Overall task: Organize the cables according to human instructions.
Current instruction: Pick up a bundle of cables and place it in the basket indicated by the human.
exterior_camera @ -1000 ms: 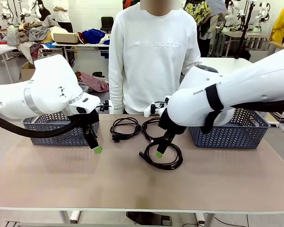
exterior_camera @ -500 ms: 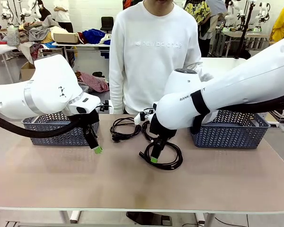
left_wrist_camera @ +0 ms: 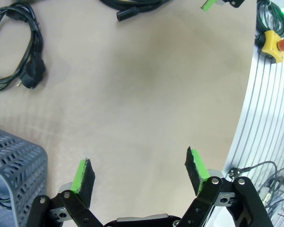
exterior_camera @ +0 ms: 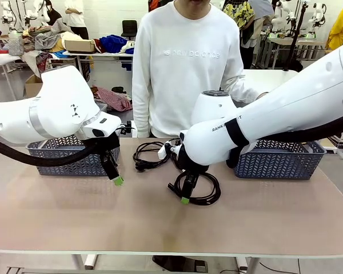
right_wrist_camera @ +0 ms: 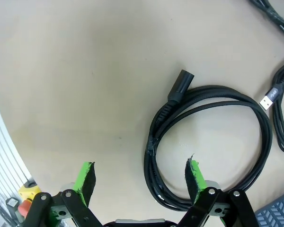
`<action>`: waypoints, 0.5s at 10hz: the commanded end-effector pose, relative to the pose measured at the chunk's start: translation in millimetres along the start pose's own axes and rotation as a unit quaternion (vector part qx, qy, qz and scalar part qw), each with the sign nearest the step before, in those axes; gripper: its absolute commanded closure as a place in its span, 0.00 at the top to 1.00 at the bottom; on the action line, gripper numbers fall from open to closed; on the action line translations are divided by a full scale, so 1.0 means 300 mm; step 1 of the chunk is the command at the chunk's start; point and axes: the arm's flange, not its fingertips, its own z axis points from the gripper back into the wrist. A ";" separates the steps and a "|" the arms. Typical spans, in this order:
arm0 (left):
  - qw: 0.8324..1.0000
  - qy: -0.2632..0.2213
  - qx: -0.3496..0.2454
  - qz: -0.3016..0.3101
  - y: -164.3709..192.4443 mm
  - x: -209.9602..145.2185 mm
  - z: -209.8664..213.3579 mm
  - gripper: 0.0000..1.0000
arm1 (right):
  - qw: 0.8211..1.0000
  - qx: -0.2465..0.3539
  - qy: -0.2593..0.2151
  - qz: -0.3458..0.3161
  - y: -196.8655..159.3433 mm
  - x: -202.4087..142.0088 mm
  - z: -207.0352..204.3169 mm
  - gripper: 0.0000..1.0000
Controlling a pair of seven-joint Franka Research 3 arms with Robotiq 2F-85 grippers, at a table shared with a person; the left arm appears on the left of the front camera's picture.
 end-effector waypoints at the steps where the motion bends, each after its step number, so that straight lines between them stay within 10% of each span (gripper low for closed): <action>1: 1.000 -0.001 0.000 0.004 0.001 -0.004 0.003 1.00 | 1.000 -0.018 0.009 -0.006 0.001 0.009 -0.016 1.00; 5: 1.000 -0.001 0.000 0.004 0.001 -0.004 0.003 1.00 | 1.000 -0.021 0.014 0.003 0.000 0.028 -0.059 1.00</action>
